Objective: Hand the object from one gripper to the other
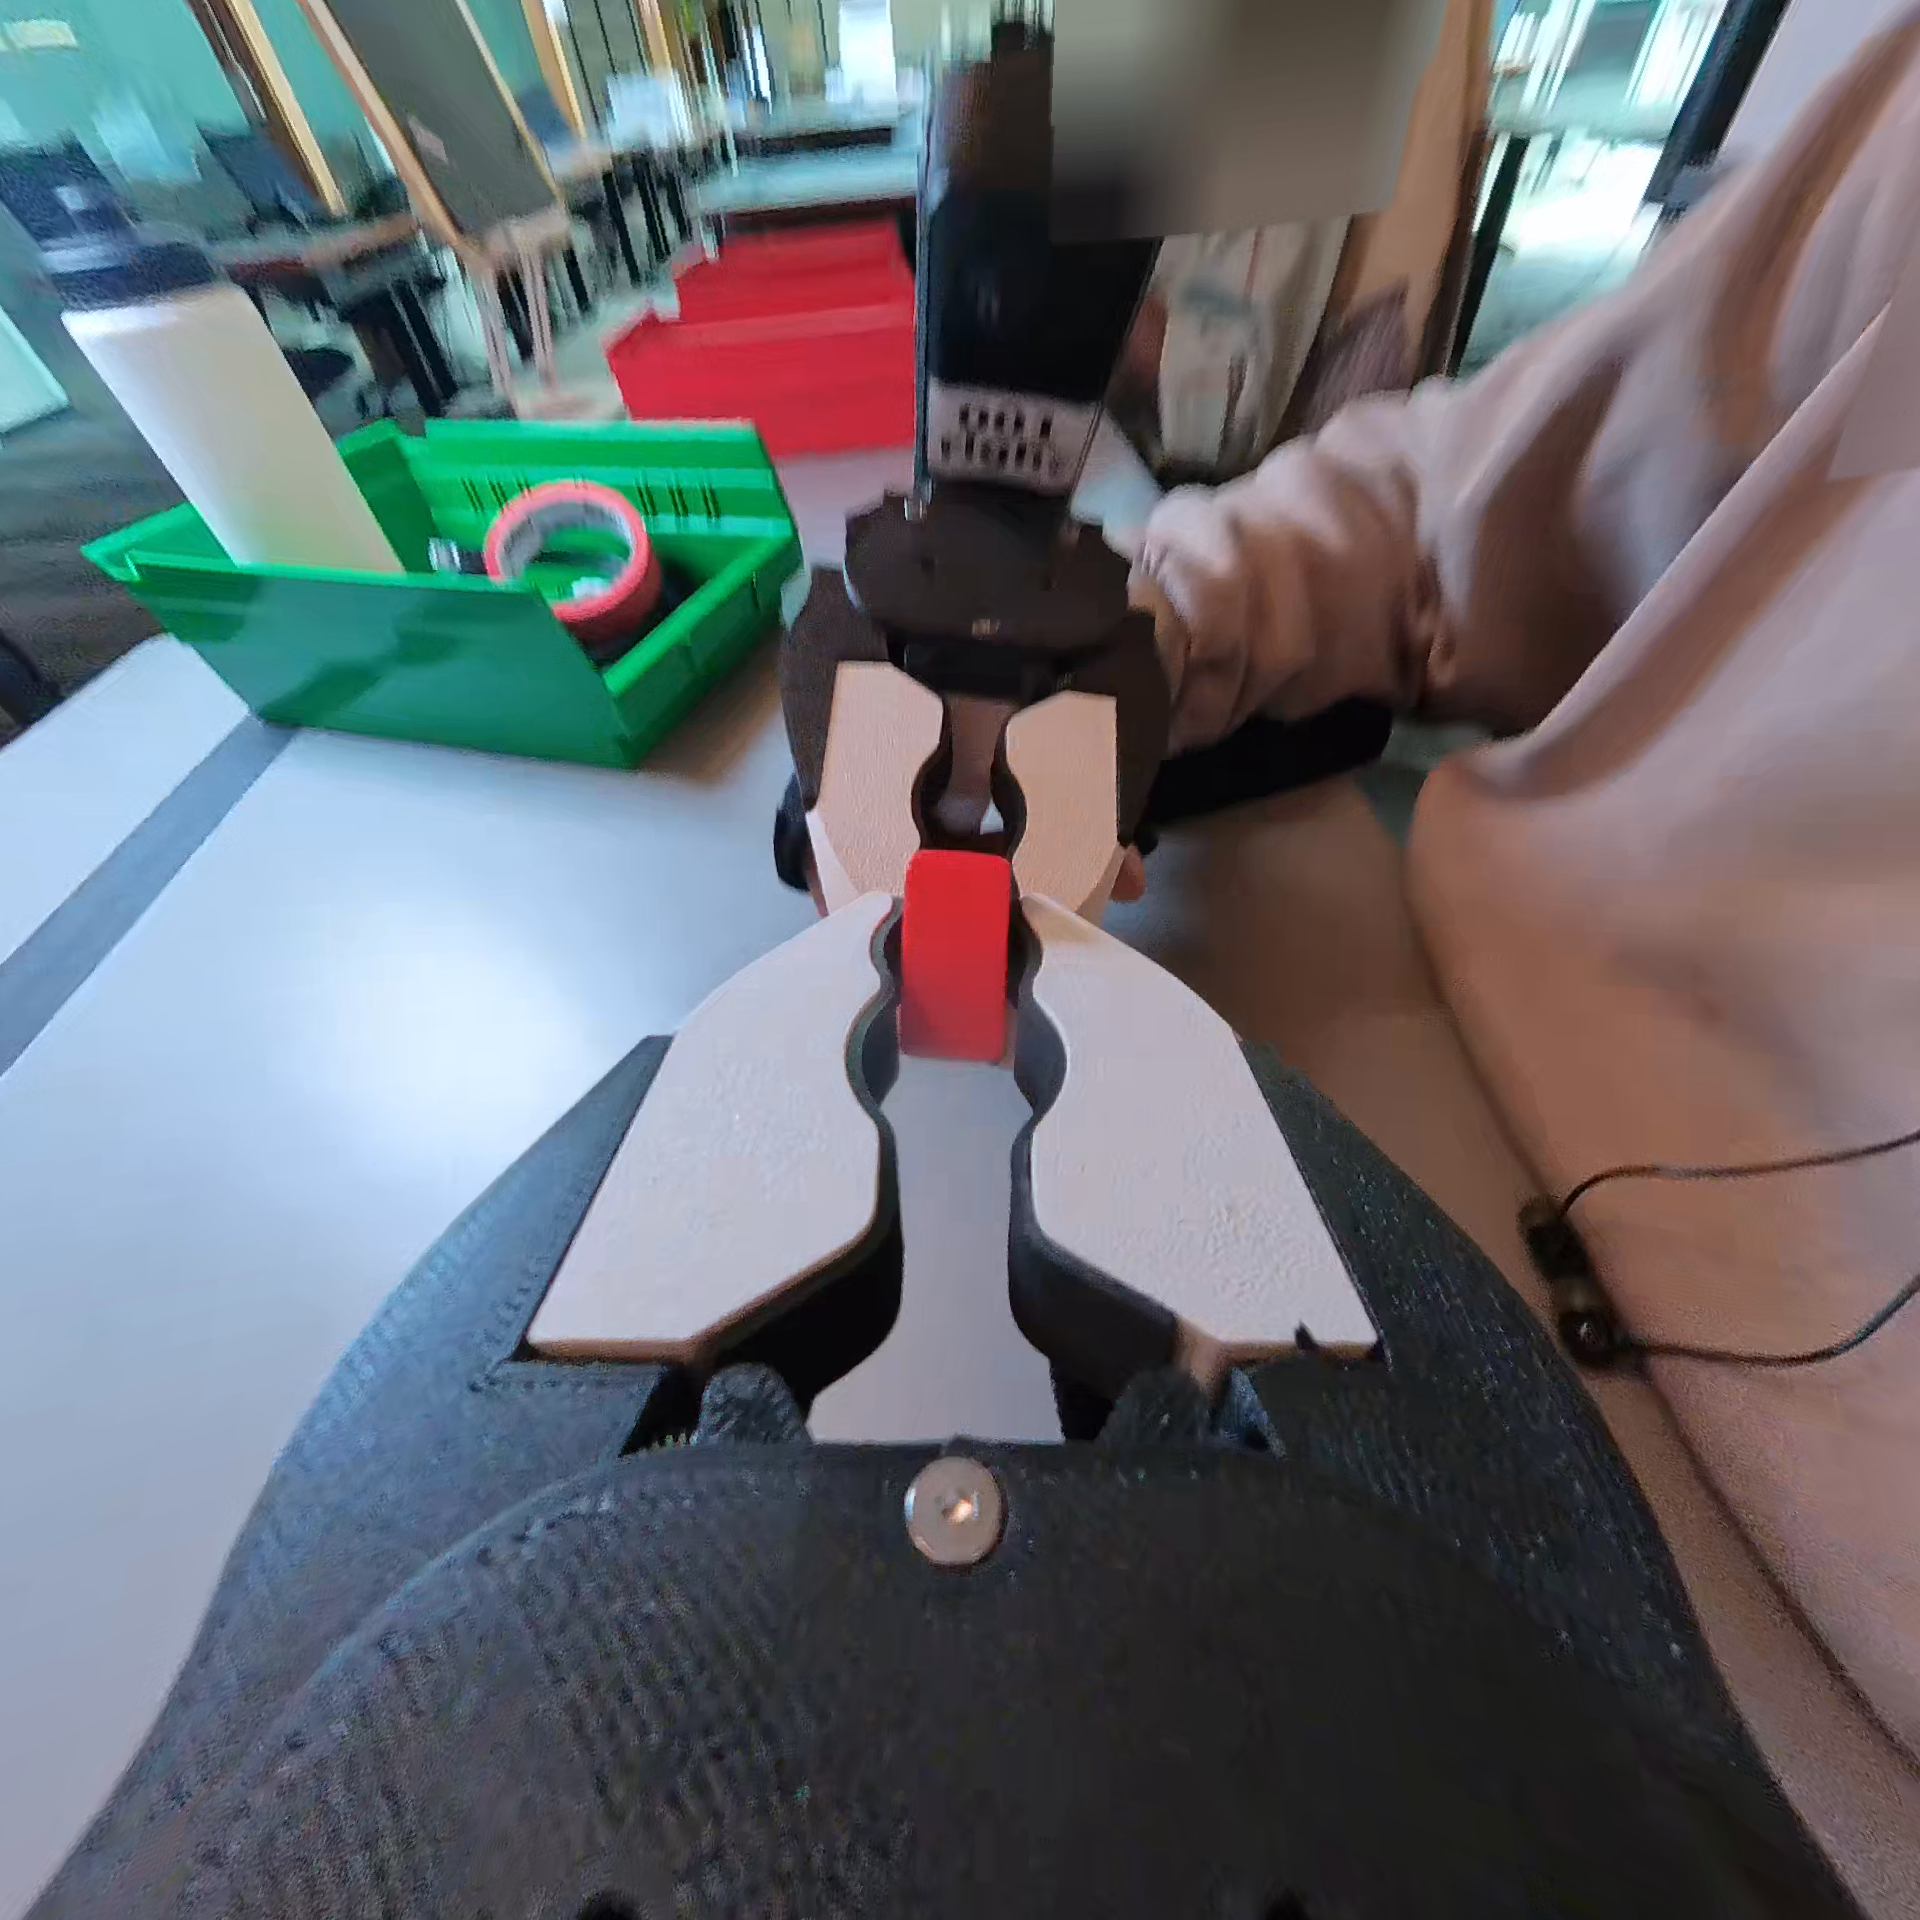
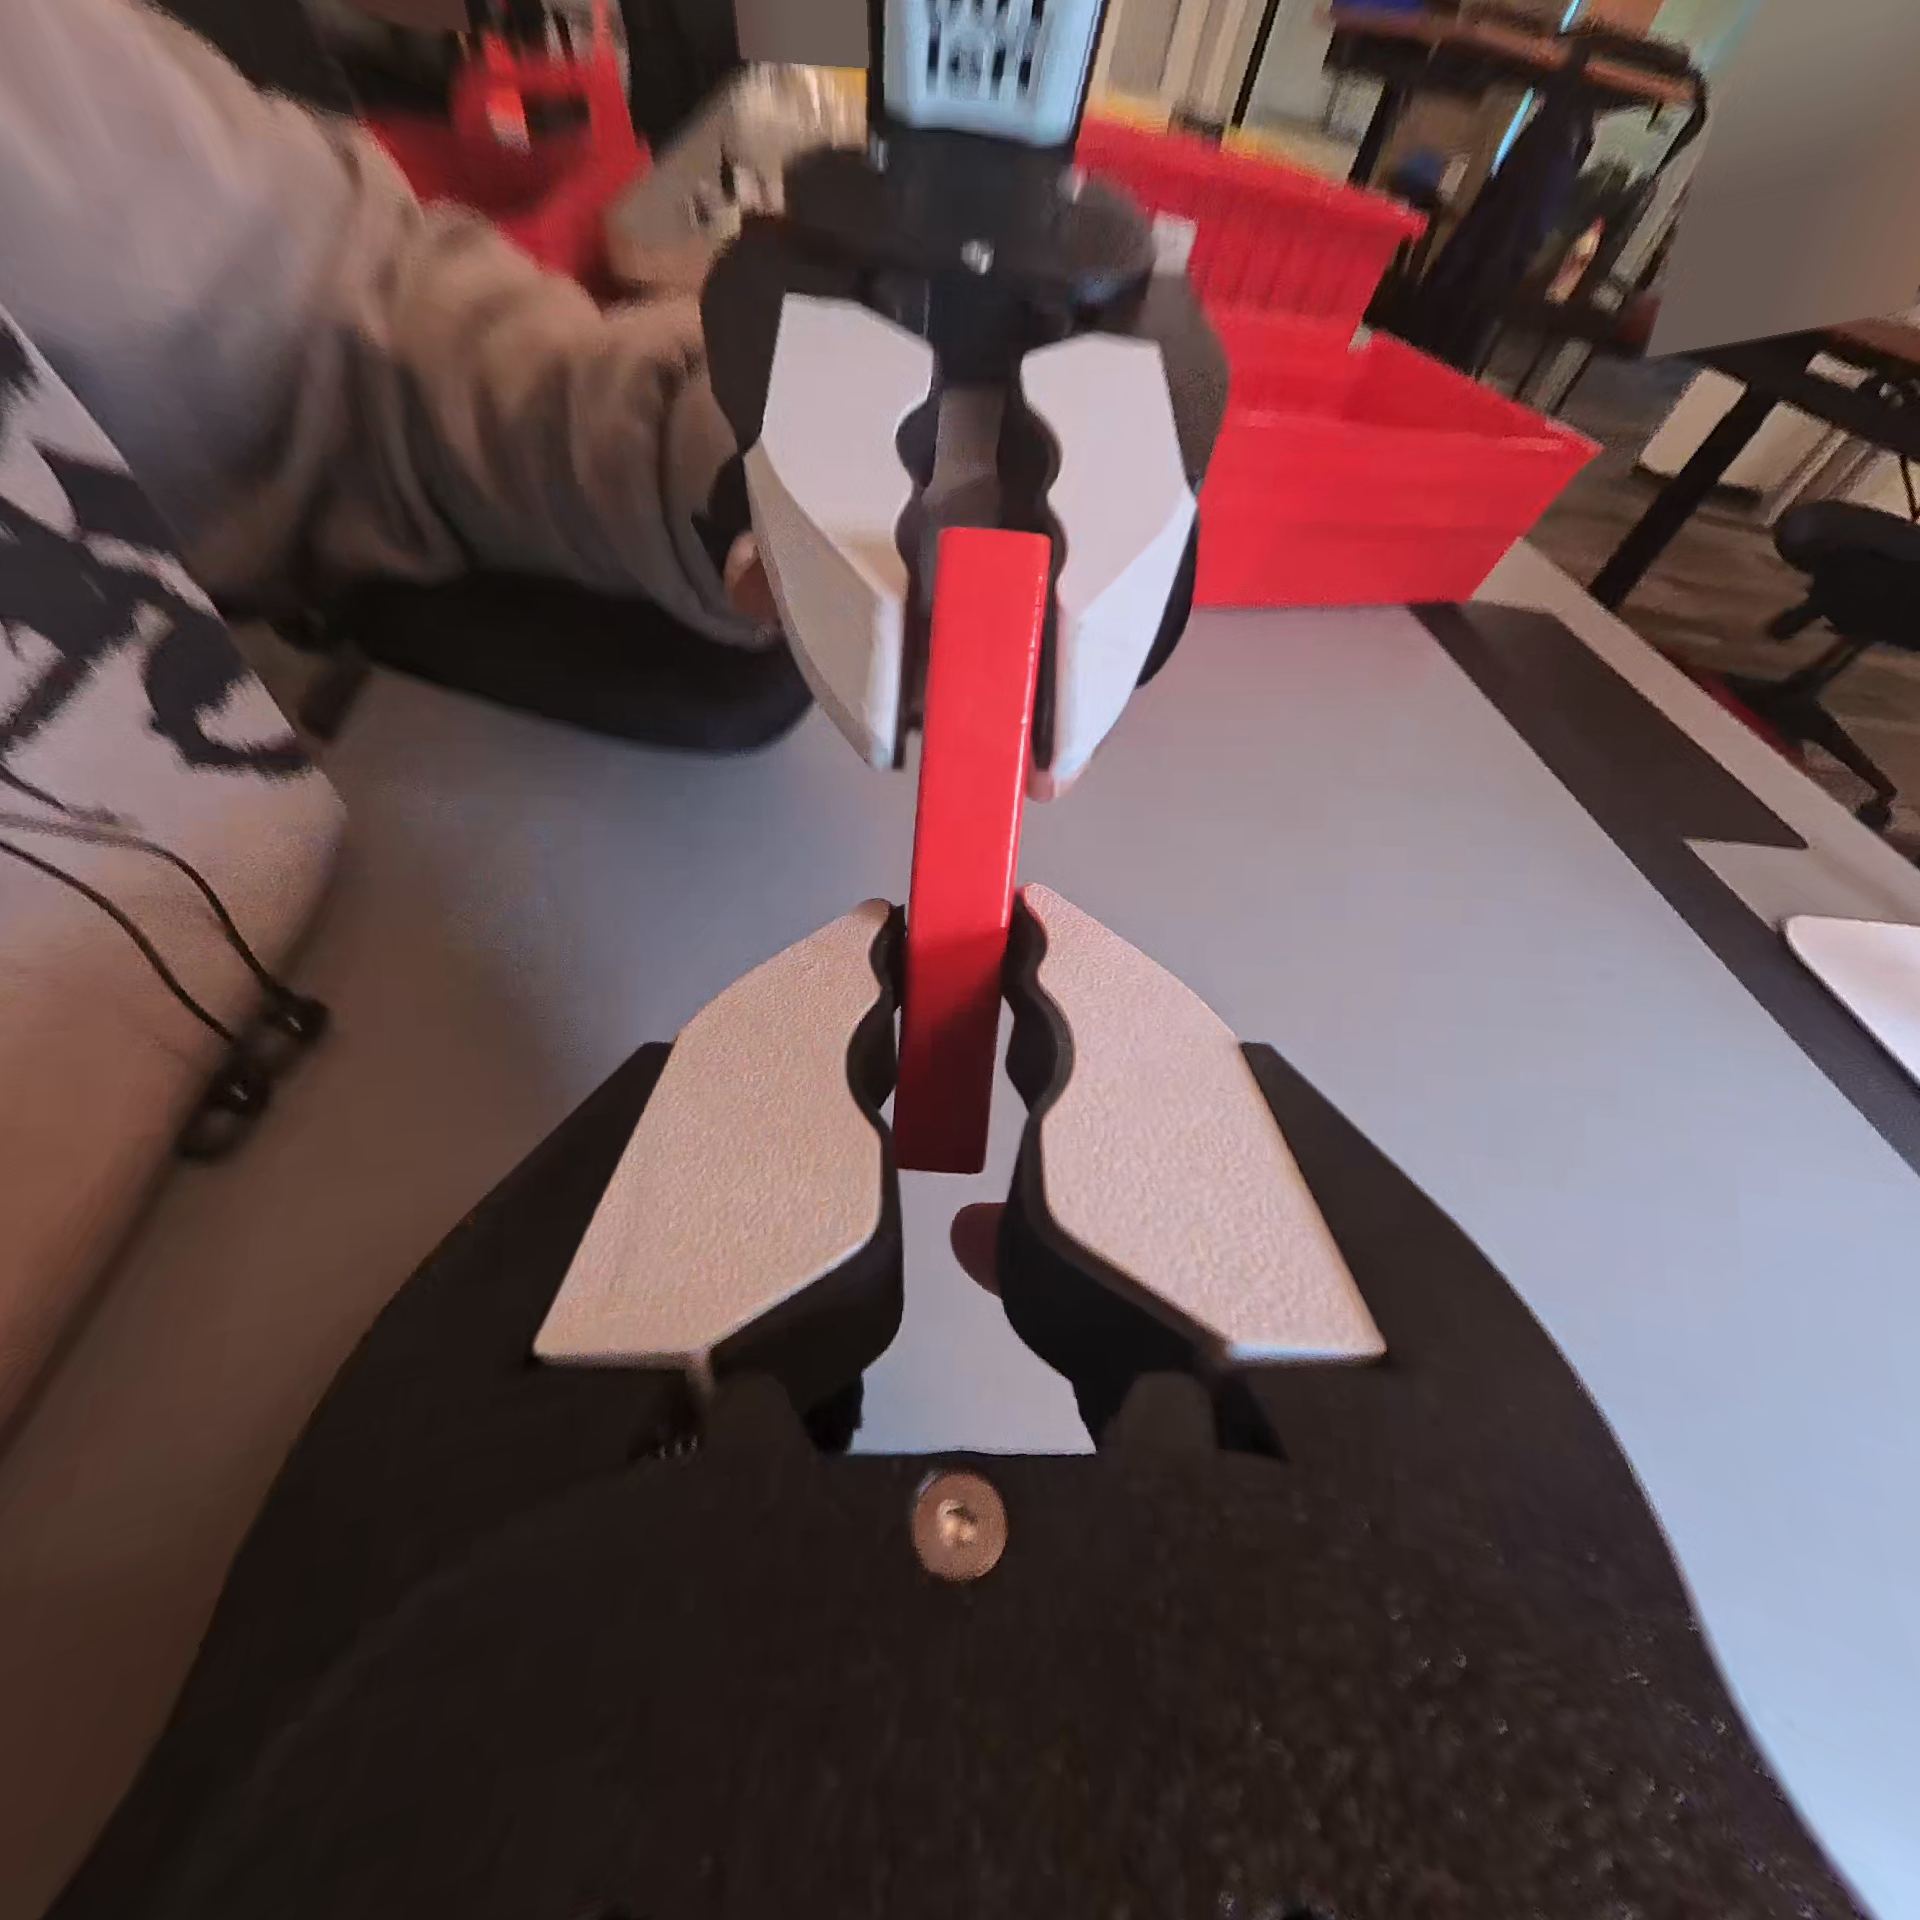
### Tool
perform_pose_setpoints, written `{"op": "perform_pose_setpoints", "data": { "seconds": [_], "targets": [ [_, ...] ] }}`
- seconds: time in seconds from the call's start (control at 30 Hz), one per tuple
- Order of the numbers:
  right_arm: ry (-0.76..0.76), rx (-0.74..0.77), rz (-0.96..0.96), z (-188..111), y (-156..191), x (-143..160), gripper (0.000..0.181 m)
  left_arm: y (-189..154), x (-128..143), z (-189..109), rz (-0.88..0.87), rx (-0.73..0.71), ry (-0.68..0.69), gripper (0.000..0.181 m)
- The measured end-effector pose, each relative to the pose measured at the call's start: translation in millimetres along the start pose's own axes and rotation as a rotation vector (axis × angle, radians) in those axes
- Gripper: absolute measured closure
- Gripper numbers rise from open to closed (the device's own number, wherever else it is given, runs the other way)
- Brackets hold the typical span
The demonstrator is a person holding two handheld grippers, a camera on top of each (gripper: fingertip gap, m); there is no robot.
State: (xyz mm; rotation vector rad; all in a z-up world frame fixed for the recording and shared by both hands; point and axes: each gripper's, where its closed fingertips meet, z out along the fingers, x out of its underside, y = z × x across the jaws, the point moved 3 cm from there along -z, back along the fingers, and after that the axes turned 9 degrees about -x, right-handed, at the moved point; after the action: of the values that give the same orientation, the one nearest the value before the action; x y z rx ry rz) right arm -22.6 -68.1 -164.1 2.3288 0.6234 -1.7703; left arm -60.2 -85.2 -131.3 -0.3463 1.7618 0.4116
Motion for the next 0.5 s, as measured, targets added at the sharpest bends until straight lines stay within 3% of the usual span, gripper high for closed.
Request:
{"op": "perform_pose_setpoints", "data": {
  "seconds": [0.03, 0.13, 0.27, 0.4, 0.5],
  "targets": [
    [-0.062, -0.006, 0.027, -4, -1, -7, 0.165, 2, -8, -4, -0.045, 0.008, -0.072, 0.159],
    [-0.287, -0.036, 0.120, -18, -4, -30, 0.164, 8, -18, -11, -0.149, 0.031, -0.189, 0.144],
    [-0.547, -0.033, 0.200, -32, -8, -52, 0.164, 3, -7, 0, -0.128, 0.021, -0.158, 0.139],
    [-0.567, 0.009, 0.202, -22, -8, -51, 0.164, -6, -8, 12, -0.128, 0.017, -0.188, 0.142],
    [-0.540, 0.005, 0.193, -17, -6, -48, 0.164, -2, -4, 14, -0.142, -0.003, -0.142, 0.164]
  ]
}}
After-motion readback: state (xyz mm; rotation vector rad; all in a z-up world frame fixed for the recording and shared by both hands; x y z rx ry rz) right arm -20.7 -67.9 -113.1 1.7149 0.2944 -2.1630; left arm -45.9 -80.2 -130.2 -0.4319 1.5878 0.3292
